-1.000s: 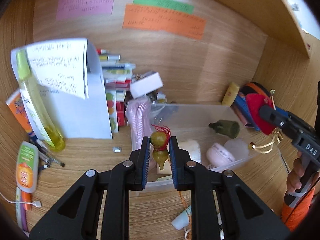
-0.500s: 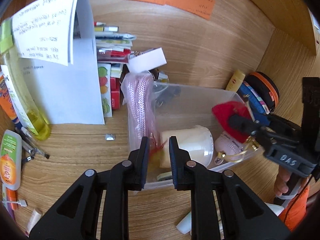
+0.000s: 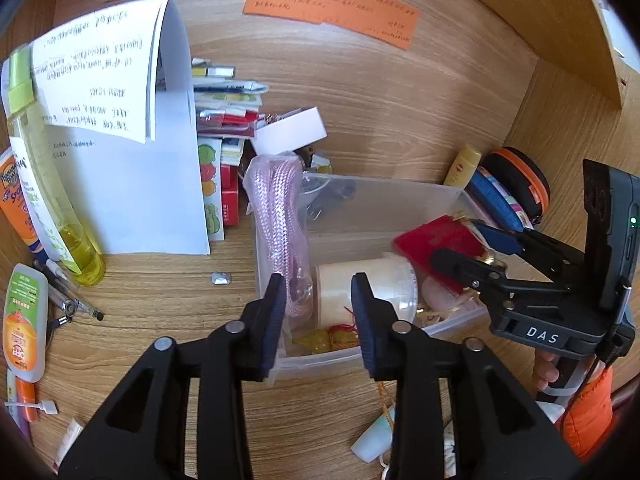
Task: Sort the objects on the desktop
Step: 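Carry the gourd and red pouch into the clear box and open both tools, then grasp the white drawstring bag with the right tool and lift it, then grasp the small teal bottle with the left tool while the right tool holds the white bag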
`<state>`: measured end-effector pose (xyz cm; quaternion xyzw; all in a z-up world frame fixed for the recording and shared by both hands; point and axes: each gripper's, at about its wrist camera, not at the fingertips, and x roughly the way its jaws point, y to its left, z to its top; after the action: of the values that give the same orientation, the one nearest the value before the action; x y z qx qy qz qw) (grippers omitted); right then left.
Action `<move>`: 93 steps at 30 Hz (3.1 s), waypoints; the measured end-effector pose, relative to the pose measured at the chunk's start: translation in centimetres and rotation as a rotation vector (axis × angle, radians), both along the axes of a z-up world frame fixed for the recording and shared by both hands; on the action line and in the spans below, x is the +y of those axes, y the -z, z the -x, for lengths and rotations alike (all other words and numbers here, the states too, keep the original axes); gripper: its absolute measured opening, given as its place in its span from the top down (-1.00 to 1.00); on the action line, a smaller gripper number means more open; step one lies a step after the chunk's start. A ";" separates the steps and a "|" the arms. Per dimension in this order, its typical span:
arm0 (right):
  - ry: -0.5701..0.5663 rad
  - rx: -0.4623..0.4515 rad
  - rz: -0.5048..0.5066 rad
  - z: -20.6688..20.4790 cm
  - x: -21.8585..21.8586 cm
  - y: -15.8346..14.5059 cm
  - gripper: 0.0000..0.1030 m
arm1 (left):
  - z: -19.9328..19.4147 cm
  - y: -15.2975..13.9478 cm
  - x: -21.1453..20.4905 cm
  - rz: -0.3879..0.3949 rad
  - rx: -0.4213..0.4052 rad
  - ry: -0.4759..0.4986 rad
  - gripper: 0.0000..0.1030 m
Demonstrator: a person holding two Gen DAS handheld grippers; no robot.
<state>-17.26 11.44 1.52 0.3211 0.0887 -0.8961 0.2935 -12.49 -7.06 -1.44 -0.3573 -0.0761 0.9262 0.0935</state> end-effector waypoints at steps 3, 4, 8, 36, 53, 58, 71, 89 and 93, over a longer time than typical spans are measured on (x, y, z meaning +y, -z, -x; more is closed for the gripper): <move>0.012 0.025 0.005 -0.4 0.2 -0.6 -0.34 | -0.3 -0.2 0.2 0.002 0.019 0.008 0.35; 0.017 0.033 0.006 -0.5 0.3 -0.8 -0.36 | -0.4 -0.2 0.3 0.002 0.020 0.013 0.35; 0.029 0.052 0.010 -1.3 0.8 -1.4 -0.55 | -1.1 -0.2 0.8 0.030 0.029 0.020 0.29; -0.161 -0.105 -0.003 -12.4 3.7 2.9 -0.88 | -7.8 1.9 0.9 0.101 -0.033 -0.052 -0.22; -0.206 -0.143 -0.153 -12.8 0.7 6.6 -0.29 | -8.0 5.6 0.6 0.058 -0.165 -0.065 -0.22; -0.191 -0.183 -0.073 -11.8 2.8 5.8 0.11 | -7.9 5.6 1.2 0.075 -0.164 -0.052 -0.22; -0.108 -0.089 0.053 -11.2 6.2 1.0 0.21 | -7.4 5.9 2.5 0.099 -0.187 0.016 -0.22; -0.112 -0.046 0.119 -9.6 6.1 -1.1 0.21 | -3.0 6.8 8.1 0.252 -0.242 0.146 -0.18; -0.105 -0.045 0.124 -9.2 6.2 -1.3 0.21 | -2.4 6.7 8.6 0.249 -0.219 0.153 0.32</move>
<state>-8.11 17.64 2.86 0.3171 0.0432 -0.8758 0.3614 -10.06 1.56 -8.14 -0.4696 0.0566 0.8742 0.1098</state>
